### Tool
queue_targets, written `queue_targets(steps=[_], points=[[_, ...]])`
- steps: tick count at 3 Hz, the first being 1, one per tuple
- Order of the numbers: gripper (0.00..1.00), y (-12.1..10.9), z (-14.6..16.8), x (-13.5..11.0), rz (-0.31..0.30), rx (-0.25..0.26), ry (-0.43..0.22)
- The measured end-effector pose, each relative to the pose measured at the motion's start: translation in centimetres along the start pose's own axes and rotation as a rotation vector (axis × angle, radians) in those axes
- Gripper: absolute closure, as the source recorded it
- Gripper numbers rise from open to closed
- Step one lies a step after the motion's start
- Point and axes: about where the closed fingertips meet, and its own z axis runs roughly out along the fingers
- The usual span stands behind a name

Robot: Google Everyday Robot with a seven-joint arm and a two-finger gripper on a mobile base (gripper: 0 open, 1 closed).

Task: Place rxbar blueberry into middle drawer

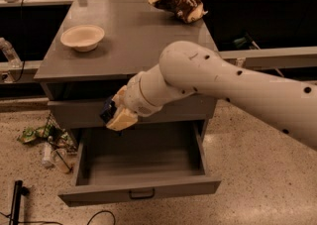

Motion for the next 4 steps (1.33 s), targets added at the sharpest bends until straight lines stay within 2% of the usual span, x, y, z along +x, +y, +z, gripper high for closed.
queue_targets(steps=[1, 2, 3, 4], points=[[1.00, 1.2, 2.4, 7.9, 0.083, 0.012, 0.054], [1.00, 0.6, 4.8, 12.8, 0.028, -0.033, 0.044], [1.00, -1.6, 7.2, 17.7, 0.009, -0.021, 0.036], [1.00, -1.5, 7.8, 18.3, 0.017, -0.028, 0.030]])
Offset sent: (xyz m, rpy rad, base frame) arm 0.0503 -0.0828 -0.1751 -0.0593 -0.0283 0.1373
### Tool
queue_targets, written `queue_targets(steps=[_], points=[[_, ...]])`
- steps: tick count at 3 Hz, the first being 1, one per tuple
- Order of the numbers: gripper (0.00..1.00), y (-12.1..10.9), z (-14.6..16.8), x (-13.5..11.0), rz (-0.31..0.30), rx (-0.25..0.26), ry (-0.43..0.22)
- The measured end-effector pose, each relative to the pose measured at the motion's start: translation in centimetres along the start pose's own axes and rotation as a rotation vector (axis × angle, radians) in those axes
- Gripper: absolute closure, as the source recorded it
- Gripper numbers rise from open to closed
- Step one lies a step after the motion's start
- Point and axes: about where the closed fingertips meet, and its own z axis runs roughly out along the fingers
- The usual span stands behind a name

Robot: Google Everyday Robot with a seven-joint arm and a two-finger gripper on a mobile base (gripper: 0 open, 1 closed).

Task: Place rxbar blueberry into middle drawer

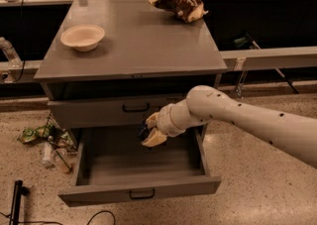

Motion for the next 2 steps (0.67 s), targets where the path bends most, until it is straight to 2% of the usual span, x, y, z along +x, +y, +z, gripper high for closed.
queue_targets(steps=[1, 2], points=[[1.00, 0.0, 2.6, 3.5, 0.096, -0.010, -0.027], [1.00, -0.1, 5.4, 6.9, 0.106, -0.034, -0.011]])
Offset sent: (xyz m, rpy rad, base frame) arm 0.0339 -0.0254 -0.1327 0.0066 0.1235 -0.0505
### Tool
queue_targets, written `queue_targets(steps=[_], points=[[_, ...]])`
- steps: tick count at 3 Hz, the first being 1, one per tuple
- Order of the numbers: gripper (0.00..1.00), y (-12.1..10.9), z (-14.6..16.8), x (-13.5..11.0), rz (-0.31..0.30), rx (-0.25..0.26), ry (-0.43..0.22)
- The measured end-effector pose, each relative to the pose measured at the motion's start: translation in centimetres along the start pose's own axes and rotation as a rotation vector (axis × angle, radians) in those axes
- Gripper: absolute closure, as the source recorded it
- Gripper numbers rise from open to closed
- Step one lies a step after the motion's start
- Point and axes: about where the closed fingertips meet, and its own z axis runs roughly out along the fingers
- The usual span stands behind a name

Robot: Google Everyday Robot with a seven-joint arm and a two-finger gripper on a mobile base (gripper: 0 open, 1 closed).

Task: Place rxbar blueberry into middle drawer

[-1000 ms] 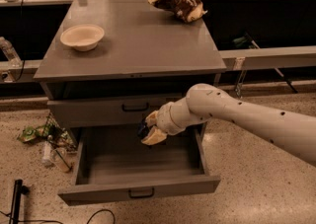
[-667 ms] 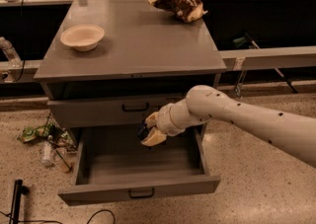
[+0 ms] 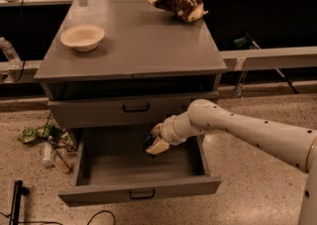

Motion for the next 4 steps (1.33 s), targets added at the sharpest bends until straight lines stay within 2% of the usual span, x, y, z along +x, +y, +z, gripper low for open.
queue_targets(steps=[1, 2, 3, 4], points=[[1.00, -0.5, 2.8, 2.9, -0.006, -0.017, 0.027], [0.85, -0.5, 4.3, 4.9, -0.002, -0.003, 0.068], [0.62, -0.2, 4.5, 5.6, 0.018, 0.023, 0.089], [0.39, -0.1, 3.8, 5.4, 0.029, 0.058, 0.115]])
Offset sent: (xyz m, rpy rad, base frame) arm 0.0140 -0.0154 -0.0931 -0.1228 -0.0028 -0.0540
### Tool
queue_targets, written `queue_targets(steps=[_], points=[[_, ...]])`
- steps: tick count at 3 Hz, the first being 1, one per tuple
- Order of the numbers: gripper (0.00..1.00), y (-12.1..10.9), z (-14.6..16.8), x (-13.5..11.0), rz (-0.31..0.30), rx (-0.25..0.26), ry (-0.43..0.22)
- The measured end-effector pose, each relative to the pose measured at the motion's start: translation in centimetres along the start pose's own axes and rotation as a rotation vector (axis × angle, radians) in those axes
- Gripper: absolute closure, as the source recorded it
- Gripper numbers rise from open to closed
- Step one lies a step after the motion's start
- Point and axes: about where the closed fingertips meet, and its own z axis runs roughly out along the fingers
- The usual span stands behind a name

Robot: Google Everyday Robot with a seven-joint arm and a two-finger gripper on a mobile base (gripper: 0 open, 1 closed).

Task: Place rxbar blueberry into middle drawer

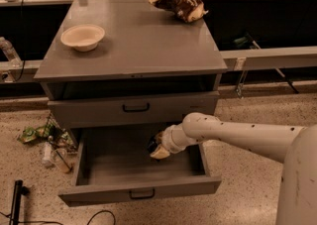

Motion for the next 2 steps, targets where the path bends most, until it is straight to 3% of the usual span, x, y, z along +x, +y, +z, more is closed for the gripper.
queue_targets(steps=[1, 2], points=[[0.14, 0.0, -2.0, 0.5, 0.041, 0.045, 0.056], [0.01, 0.5, -4.2, 0.7, 0.081, 0.075, 0.077]])
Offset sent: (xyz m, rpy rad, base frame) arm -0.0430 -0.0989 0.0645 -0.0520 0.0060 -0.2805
